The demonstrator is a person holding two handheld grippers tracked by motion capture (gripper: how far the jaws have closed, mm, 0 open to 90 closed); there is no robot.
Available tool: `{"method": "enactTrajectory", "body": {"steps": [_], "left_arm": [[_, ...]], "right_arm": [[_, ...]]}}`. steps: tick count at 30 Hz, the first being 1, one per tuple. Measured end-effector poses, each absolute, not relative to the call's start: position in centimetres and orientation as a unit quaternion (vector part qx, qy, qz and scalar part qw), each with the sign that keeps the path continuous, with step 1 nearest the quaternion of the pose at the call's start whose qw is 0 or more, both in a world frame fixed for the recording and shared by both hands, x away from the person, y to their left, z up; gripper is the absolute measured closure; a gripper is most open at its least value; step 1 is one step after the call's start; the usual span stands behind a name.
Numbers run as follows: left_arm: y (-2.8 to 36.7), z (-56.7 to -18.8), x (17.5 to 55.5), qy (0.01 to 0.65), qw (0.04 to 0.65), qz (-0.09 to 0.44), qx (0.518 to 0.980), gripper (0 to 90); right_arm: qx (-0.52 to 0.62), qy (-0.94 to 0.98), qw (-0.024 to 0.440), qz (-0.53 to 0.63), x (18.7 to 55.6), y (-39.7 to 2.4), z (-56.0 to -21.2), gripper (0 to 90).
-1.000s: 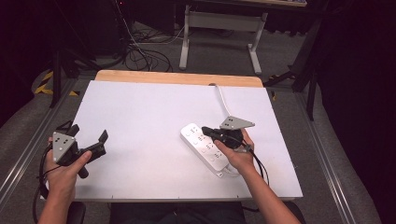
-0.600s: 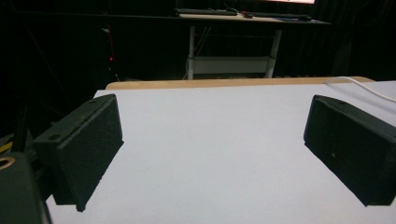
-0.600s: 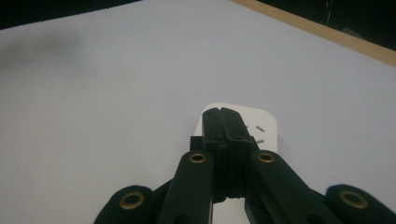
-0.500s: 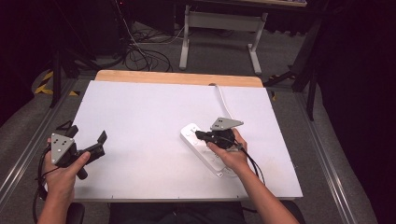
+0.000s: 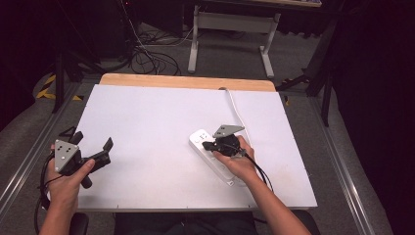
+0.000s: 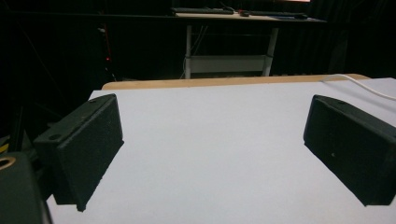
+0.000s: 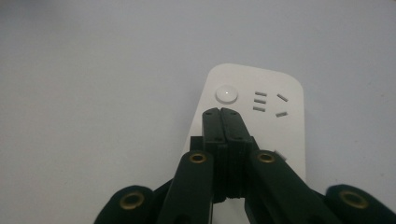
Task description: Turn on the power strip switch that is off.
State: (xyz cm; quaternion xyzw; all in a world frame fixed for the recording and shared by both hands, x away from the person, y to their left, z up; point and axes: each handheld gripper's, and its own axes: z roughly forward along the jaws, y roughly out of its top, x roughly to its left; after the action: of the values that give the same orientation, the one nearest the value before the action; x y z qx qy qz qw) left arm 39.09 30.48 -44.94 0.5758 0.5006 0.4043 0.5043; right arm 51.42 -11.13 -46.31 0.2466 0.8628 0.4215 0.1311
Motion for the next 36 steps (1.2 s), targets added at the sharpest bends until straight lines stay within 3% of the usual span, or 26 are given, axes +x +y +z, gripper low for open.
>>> {"method": "enactTrajectory", "body": {"steps": [17, 36], "left_arm": [[30.4, -45.0, 39.1, 0.502, 0.502, 0.403, 0.578, 5.5], [30.5, -45.1, 39.0, 0.505, 0.502, 0.403, 0.575, 5.7]], "right_arm": [[0.275, 0.868, 0.093, 0.404, 52.2, -10.9, -46.1, 90.0], [0.289, 0.88, 0.099, 0.363, 52.2, -10.0, -45.6, 90.0]]}}
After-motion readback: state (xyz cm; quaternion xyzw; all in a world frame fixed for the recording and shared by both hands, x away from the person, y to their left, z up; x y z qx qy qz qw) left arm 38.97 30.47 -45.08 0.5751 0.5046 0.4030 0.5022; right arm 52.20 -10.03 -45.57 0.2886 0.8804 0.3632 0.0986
